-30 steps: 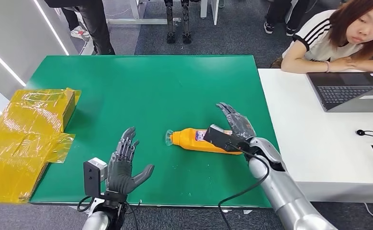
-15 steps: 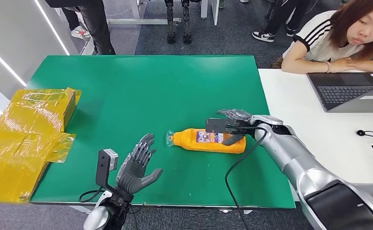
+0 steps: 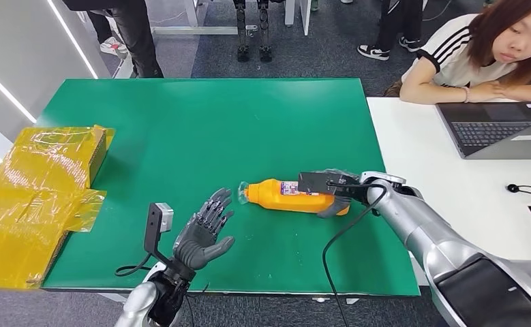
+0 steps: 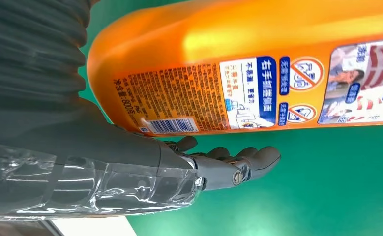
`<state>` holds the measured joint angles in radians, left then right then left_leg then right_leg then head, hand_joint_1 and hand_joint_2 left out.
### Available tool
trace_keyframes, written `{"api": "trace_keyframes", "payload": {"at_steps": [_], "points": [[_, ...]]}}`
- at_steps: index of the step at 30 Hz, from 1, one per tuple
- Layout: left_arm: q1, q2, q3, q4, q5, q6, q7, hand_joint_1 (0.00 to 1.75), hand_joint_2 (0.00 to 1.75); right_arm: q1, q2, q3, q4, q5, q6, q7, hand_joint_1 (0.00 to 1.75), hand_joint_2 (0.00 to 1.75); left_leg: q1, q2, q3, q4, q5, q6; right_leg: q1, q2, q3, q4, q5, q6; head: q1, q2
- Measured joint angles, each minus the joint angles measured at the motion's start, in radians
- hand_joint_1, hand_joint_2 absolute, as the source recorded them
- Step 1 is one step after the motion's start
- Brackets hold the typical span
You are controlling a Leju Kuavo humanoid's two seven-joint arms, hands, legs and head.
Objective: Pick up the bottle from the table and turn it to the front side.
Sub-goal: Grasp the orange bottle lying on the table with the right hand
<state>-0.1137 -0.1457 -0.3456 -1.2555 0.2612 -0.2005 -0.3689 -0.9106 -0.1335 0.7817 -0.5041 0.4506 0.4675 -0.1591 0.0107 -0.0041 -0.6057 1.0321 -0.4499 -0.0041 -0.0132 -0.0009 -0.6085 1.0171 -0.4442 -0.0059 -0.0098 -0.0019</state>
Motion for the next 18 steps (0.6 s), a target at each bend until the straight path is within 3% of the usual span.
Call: {"api": "trace_keyframes", "payload": {"at_steps": [6, 8, 12, 18], "points": [[-0.012, -0.001, 0.0, 0.026, 0.005, -0.008, 0.001, 0.0, 1.75, 0.013, 0.007, 0.024, 0.008, 0.016, -0.071, 0.0, 0.0, 1.75, 0.0, 0.0, 0.0, 0.0, 0.0, 0.0, 0.0, 0.0, 0.0, 0.0, 0.0, 0.0, 0.0, 0.0], [-0.013, -0.002, 0.0, 0.031, 0.005, -0.009, 0.001, 0.0, 1.75, 0.02, 0.012, 0.041, 0.011, 0.035, -0.103, 0.004, 0.08, 1.75, 0.0, 0.0, 0.0, 0.0, 0.0, 0.0, 0.0, 0.0, 0.0, 0.0, 0.0, 0.0, 0.0, 0.0], [-0.014, -0.008, 0.0, 0.035, 0.011, -0.017, 0.004, 0.0, 1.75, 0.024, 0.022, 0.084, 0.015, 0.1, -0.161, 0.031, 1.75, 1.75, 0.0, 0.0, 0.0, 0.0, 0.0, 0.0, 0.0, 0.0, 0.0, 0.0, 0.0, 0.0, 0.0, 0.0], [-0.017, -0.017, 0.0, 0.043, 0.021, -0.023, 0.018, 0.0, 1.75, 0.011, 0.03, 0.159, 0.015, 0.185, -0.212, 0.06, 1.75, 1.75, 0.0, 0.0, 0.0, 0.0, 0.0, 0.0, 0.0, 0.0, 0.0, 0.0, 0.0, 0.0, 0.0, 0.0]]}}
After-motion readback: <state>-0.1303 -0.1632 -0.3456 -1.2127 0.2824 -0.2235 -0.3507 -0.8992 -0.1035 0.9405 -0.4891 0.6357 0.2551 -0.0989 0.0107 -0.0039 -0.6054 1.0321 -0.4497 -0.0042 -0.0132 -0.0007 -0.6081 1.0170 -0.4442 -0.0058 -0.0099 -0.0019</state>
